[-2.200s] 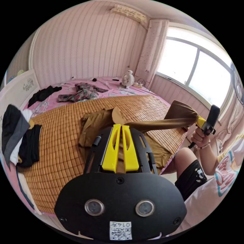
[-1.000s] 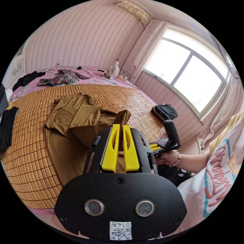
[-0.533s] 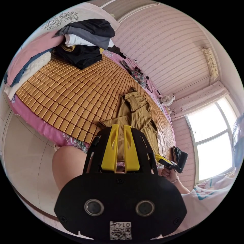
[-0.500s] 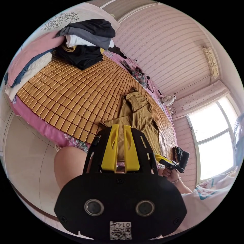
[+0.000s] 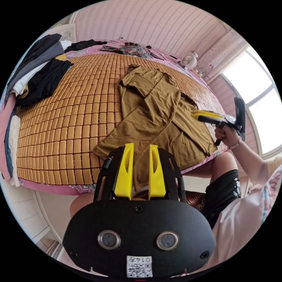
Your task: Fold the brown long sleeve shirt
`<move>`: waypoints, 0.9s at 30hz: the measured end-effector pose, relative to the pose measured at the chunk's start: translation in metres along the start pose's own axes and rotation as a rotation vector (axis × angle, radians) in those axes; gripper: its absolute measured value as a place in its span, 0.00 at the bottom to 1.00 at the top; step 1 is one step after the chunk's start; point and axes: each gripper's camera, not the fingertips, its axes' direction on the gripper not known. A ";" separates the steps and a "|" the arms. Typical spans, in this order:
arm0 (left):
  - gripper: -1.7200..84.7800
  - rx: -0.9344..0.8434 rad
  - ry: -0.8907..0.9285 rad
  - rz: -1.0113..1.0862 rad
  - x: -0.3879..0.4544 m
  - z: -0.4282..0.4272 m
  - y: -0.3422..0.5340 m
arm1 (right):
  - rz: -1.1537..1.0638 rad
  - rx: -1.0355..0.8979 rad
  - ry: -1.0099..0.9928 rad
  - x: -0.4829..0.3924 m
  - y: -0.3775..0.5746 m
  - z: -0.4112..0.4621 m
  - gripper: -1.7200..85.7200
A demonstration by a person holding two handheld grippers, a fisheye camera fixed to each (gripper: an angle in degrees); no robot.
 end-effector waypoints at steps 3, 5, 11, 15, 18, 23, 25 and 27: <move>0.10 -0.085 -0.125 0.112 0.023 0.023 -0.003 | 0.030 0.017 0.137 0.046 -0.049 0.005 0.11; 0.10 -0.140 -0.201 0.156 0.035 0.037 -0.005 | 0.051 0.000 0.215 0.072 -0.073 0.016 0.11; 0.07 -0.157 -0.198 0.164 0.041 0.040 -0.012 | 0.129 -0.138 0.320 0.138 -0.098 0.071 0.06; 0.05 -0.152 -0.151 0.147 0.039 0.033 -0.017 | 0.179 -0.109 0.198 0.160 -0.100 0.049 0.03; 0.03 -0.115 -0.162 0.182 0.047 0.012 -0.025 | 0.183 -0.003 0.120 0.172 -0.094 0.007 0.03; 0.03 0.028 -0.173 0.319 0.085 -0.034 -0.031 | 0.253 0.096 0.083 0.206 -0.069 -0.042 0.03; 0.04 0.043 -0.139 0.349 0.093 -0.031 -0.029 | 0.314 0.077 0.091 0.227 -0.060 -0.040 0.03; 0.04 0.009 -0.081 0.373 0.098 -0.016 -0.027 | 0.394 0.025 0.080 0.254 -0.047 -0.026 0.04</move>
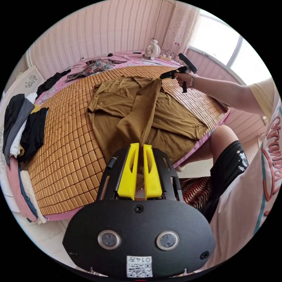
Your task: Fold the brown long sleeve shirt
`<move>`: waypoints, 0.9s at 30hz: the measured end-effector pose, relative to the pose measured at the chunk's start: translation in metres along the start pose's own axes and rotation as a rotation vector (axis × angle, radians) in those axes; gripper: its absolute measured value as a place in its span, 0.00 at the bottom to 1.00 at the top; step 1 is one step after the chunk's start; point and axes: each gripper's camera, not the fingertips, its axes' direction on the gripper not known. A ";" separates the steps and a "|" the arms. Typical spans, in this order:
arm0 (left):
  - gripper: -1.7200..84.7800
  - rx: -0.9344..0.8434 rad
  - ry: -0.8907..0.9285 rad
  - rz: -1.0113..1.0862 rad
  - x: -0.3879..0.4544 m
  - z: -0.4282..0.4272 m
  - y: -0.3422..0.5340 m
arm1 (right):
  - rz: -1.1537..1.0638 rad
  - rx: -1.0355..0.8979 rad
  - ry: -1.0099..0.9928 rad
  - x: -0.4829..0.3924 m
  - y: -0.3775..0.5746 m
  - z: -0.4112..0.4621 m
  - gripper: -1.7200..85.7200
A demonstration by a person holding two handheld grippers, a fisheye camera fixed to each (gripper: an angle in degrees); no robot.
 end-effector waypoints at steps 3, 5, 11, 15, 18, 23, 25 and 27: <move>0.05 -0.085 0.047 0.033 0.003 0.020 0.000 | 0.026 -0.015 0.062 0.013 0.003 0.006 0.04; 0.05 -0.101 0.038 0.037 -0.006 0.020 -0.002 | -0.027 0.030 0.069 0.010 0.004 0.000 0.04; 0.07 0.030 0.034 -0.003 -0.083 0.018 -0.043 | -0.129 0.053 0.082 0.001 -0.022 0.006 0.08; 0.08 0.060 0.073 -0.051 -0.140 0.048 -0.102 | -0.137 0.059 0.098 0.001 -0.049 0.023 0.10; 0.09 0.069 0.071 -0.094 -0.175 0.077 -0.155 | -0.151 0.058 0.109 0.003 -0.067 0.036 0.09; 0.06 0.154 0.051 -0.198 -0.208 0.120 -0.221 | -0.158 -0.003 0.107 0.011 -0.090 0.061 0.09; 0.04 0.111 0.078 -0.226 -0.220 0.138 -0.234 | -0.151 0.019 0.138 0.017 -0.093 0.059 0.08; 0.03 0.000 0.069 -0.261 -0.233 0.155 -0.243 | -0.115 0.050 0.083 0.033 -0.098 0.044 0.06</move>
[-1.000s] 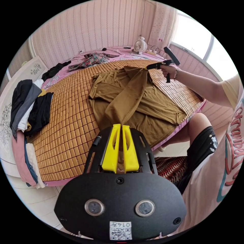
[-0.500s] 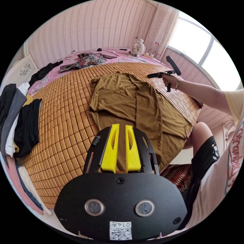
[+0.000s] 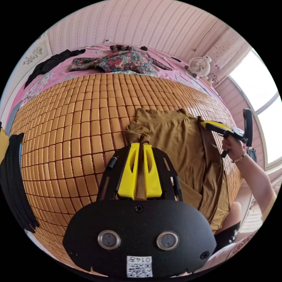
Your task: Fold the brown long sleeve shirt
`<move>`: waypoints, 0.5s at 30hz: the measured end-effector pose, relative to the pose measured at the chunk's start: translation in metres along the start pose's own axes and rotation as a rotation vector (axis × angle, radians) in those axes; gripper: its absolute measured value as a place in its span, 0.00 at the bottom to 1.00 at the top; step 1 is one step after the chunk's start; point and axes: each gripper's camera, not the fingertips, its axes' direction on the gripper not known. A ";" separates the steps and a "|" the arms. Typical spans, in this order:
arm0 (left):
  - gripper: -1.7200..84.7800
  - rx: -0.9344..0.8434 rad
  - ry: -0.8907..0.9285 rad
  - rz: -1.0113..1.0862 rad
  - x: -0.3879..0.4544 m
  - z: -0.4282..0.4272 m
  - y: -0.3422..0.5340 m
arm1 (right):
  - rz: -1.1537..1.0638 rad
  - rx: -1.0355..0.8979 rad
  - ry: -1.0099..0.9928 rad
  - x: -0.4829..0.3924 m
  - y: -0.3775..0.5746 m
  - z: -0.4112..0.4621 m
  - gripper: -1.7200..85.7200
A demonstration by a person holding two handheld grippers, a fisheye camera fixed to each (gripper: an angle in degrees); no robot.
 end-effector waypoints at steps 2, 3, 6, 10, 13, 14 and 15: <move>0.02 -0.015 0.024 -0.027 -0.018 -0.002 -0.008 | 0.089 0.103 -0.079 0.021 0.004 -0.022 0.05; 0.02 0.002 0.001 -0.047 -0.023 -0.007 -0.009 | 0.170 0.160 -0.166 0.038 0.008 -0.035 0.05; 0.02 0.146 0.020 -0.123 -0.049 -0.040 -0.004 | 0.289 0.254 -0.334 0.070 0.017 -0.061 0.03; 0.01 0.320 0.091 -0.126 -0.060 -0.091 0.004 | 0.287 0.344 -0.407 0.078 0.025 -0.100 0.03; 0.01 0.372 0.112 -0.041 -0.045 -0.126 0.011 | 0.234 0.372 -0.453 0.069 0.036 -0.138 0.03; 0.01 0.383 0.119 0.010 -0.036 -0.141 0.019 | 0.199 0.381 -0.452 0.063 0.045 -0.156 0.03; 0.01 0.387 0.122 0.038 -0.031 -0.148 0.024 | 0.151 0.387 -0.460 0.055 0.058 -0.176 0.04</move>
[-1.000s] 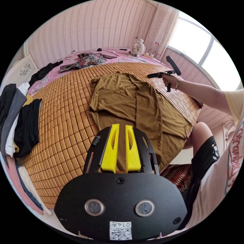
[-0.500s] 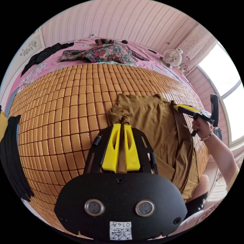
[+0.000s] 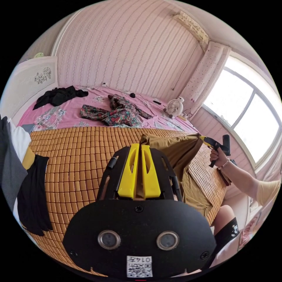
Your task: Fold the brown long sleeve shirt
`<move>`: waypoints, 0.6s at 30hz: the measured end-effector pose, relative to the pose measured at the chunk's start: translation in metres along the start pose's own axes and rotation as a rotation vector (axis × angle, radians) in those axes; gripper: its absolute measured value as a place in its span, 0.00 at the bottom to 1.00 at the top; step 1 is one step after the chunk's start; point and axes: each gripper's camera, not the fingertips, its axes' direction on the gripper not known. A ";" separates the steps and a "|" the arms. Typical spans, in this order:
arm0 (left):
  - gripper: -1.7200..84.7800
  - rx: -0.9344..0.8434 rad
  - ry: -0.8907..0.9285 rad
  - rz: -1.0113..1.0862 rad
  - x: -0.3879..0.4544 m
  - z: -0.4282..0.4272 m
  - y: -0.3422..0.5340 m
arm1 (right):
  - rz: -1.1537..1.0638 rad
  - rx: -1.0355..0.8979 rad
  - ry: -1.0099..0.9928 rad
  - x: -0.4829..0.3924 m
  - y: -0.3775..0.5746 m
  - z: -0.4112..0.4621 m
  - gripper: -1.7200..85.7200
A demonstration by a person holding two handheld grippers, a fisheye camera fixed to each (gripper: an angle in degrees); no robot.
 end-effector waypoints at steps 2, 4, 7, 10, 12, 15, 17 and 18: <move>0.01 0.004 0.045 0.111 0.023 -0.037 0.021 | -0.067 -0.023 -0.040 -0.022 0.019 -0.030 0.05; 0.01 -0.010 0.068 0.160 0.038 -0.064 0.052 | -0.120 -0.072 -0.077 -0.042 0.050 -0.059 0.06; 0.01 -0.040 0.088 0.085 0.053 -0.097 0.131 | -0.134 -0.207 -0.032 -0.067 0.137 -0.091 0.08; 0.01 -0.200 0.037 -0.023 0.056 -0.105 0.210 | -0.118 -0.368 0.154 -0.078 0.227 -0.103 0.09; 0.01 -0.225 0.048 -0.070 0.057 -0.114 0.242 | -0.082 -0.430 0.209 -0.085 0.267 -0.108 0.09; 0.01 -0.291 0.093 -0.107 0.065 -0.114 0.264 | -0.086 -0.474 0.172 -0.103 0.281 -0.098 0.09; 0.01 -0.313 0.114 -0.086 0.079 -0.103 0.262 | -0.126 -0.485 0.157 -0.117 0.278 -0.083 0.09; 0.01 -0.309 0.104 -0.076 0.083 -0.099 0.260 | -0.159 -0.488 0.150 -0.126 0.274 -0.070 0.10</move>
